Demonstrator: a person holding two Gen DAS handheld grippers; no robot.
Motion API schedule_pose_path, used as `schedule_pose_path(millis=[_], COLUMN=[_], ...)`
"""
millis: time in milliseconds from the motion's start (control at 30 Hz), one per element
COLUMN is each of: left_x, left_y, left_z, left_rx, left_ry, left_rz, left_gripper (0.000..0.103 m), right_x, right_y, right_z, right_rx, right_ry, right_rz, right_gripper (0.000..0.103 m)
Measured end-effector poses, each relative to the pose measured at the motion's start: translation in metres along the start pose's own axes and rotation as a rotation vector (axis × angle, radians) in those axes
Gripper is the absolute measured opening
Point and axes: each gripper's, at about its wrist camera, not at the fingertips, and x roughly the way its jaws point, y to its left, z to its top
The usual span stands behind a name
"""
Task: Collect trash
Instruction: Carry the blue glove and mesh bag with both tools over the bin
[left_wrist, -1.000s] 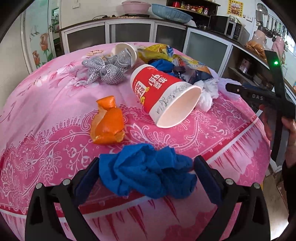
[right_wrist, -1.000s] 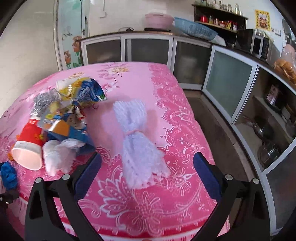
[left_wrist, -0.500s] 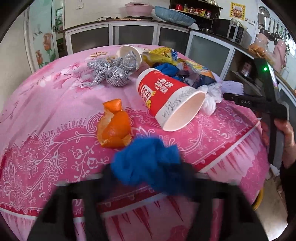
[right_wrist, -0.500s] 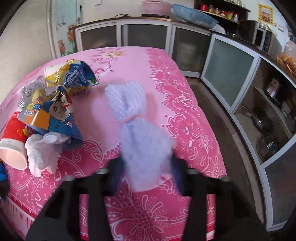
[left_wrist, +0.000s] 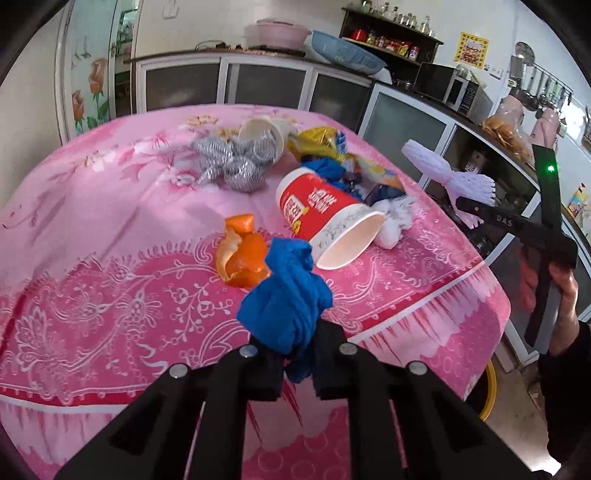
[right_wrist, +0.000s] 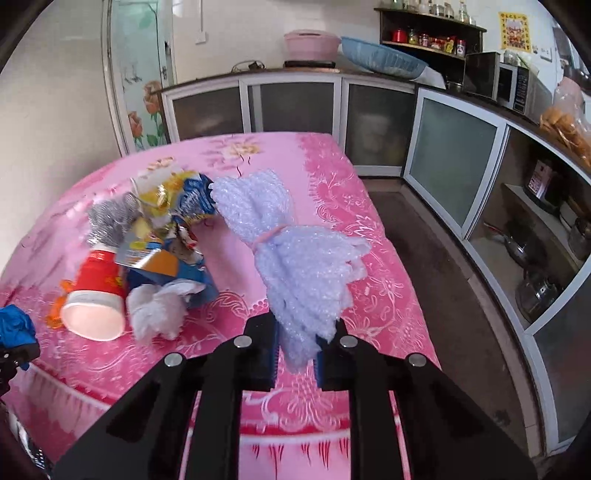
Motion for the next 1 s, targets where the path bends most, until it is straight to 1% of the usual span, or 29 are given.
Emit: schedule_pose_path(millis=[133, 233, 333, 567, 633, 833, 933, 1000], left_x=[-0.010, -0.013, -0.012, 0.000, 0.006, 0.025, 0.035, 0.043], left_y=[-0.013, -0.036, -0.061, -0.157, -0.182, -0.266, -0.304, -0.328], left_z=[0.000, 0.000, -0.001, -0.006, -0.008, -0.026, -0.041, -0.052], left_rx=[0.022, 0.073, 0.117, 0.288, 0.331, 0.454, 0.517, 0.558], left_ry=[-0.020, -0.028, -0.025, -0.010, -0.002, 0.033, 0.055, 0.079], left_rz=[-0.026, -0.053, -0.104, -0.261, -0.300, -0.419, -0.474, -0.496], left_gripper=[0.010, 0.010, 0.010, 0.010, 0.010, 0.010, 0.011, 0.011], right_x=[-0.029, -0.053, -0.075, -0.140, -0.157, -0.190, -0.196, -0.199], right_y=[-0.008, -0.019, -0.032, -0.082, -0.100, -0.148, -0.168, -0.182], right_z=[-0.015, -0.030, -0.045, -0.096, -0.114, -0.173, -0.201, -0.221], right_rx=[0.012, 0.033, 0.050, 0.135, 0.167, 0.263, 0.320, 0.357], right_ry=[-0.014, -0.020, -0.023, -0.032, -0.031, 0.008, 0.033, 0.060], right_rz=[-0.012, -0.030, -0.059, -0.154, -0.196, -0.297, -0.320, -0.351], right_gripper=[0.013, 0.013, 0.013, 0.014, 0.014, 0.014, 0.014, 0.014])
